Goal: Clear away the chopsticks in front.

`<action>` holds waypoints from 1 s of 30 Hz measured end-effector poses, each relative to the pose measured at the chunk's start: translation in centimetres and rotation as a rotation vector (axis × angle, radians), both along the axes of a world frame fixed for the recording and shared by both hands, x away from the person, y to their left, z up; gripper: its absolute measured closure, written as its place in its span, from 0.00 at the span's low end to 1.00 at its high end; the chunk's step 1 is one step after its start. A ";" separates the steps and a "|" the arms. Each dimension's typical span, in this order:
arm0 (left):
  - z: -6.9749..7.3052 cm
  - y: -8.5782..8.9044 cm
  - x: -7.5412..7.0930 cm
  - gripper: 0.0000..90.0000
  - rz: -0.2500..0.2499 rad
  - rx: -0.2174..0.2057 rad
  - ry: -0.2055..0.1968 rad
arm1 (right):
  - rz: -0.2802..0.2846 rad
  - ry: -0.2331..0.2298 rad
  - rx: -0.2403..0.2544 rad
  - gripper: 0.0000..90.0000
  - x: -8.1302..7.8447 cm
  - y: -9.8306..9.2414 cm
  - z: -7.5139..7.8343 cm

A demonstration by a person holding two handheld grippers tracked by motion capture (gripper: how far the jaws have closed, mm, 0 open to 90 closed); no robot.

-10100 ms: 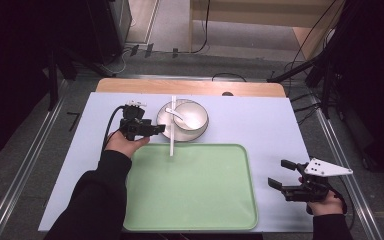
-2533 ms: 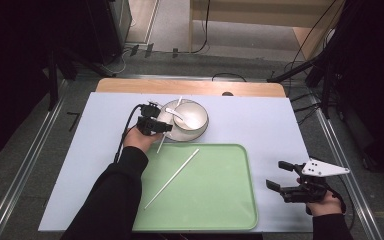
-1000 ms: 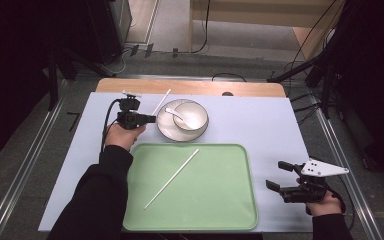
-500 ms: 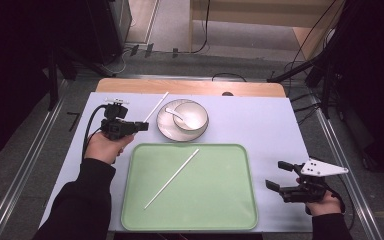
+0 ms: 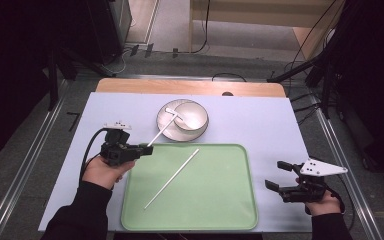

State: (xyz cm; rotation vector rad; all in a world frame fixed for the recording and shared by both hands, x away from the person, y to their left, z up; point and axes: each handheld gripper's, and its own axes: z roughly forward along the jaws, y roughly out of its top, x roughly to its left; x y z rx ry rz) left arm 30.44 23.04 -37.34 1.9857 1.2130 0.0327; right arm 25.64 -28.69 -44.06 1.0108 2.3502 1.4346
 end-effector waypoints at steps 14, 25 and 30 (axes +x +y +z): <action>-3.3 -2.3 -2.9 0.95 -0.073 0.005 0.052 | 0.002 0.000 -0.002 0.17 0.0 0.0 0.0; -5.1 -5.7 -4.1 0.95 -0.120 0.048 0.080 | 0.003 0.005 -0.007 0.17 0.0 0.1 0.0; -5.8 -5.1 -3.2 0.95 -0.089 0.077 0.089 | 0.003 0.004 -0.006 0.17 0.0 0.1 0.0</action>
